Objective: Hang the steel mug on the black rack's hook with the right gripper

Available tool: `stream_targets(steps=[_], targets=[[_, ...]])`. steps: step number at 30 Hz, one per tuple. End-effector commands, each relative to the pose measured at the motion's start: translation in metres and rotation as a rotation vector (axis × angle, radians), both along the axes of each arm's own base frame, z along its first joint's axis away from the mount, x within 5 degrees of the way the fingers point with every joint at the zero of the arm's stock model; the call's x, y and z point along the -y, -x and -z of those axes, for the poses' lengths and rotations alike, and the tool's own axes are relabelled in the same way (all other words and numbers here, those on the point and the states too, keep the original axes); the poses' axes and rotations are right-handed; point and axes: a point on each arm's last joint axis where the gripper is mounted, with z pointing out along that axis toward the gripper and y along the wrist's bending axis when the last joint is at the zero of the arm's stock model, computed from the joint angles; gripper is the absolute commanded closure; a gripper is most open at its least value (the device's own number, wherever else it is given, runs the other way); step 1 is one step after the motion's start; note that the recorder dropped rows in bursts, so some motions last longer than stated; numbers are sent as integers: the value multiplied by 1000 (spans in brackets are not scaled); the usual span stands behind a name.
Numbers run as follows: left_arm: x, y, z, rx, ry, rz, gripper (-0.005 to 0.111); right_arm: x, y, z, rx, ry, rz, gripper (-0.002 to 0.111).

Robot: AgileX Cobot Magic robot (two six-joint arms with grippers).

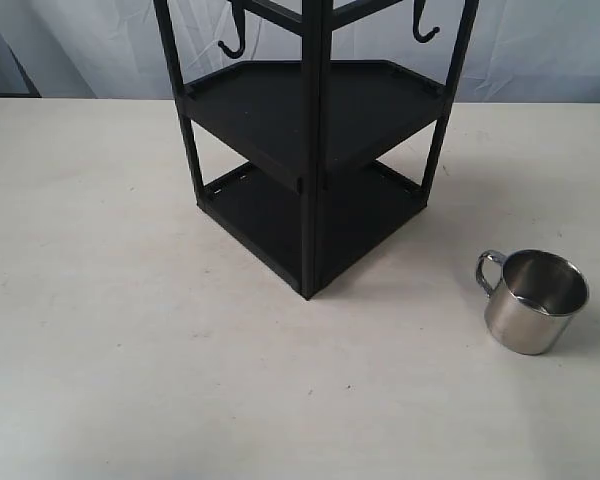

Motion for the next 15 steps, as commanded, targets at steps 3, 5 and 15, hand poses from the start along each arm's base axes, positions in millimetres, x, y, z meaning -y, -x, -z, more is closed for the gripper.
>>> stream_targets(steps=[3,5,15], targets=[[0,0,-1,9,3,5,105,-7,2,-5,22,-404,-105,109],[0,0,-1,9,3,5,105,-10,3,-9,51,-470,-152,109],[0,0,-1,9,3,5,105,-20,14,-46,255,-25,-238,109]])
